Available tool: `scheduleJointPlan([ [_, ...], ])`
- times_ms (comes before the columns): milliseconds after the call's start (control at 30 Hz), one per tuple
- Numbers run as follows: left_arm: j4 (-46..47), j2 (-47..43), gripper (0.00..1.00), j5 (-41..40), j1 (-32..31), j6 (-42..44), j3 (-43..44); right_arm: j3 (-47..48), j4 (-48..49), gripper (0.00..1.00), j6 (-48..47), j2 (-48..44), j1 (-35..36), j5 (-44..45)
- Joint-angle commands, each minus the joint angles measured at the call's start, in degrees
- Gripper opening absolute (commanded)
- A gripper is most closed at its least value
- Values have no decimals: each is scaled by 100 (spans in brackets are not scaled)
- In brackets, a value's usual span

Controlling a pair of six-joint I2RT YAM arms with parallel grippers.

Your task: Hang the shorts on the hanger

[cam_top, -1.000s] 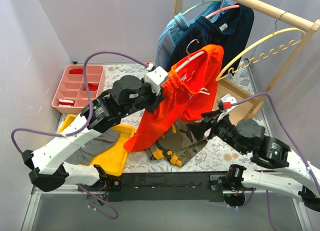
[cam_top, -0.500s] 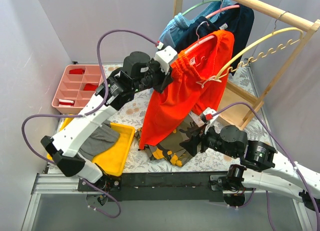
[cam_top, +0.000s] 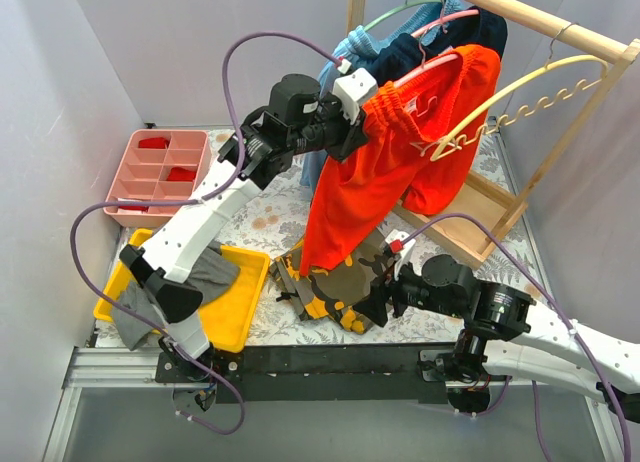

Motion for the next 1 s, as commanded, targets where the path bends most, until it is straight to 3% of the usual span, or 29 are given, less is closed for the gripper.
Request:
scheduleJointPlan([
  [0,588,142,0,228,35,93,998,-117,290,80,82,-59,-5,-71],
  [433,1008,1065,0,-71,35,-74,1948,-372,571,80,135,90,3,-45],
  [967,1844,1725,0,-440,-219,49,2423,-627,949,78,206,257,12,-98],
])
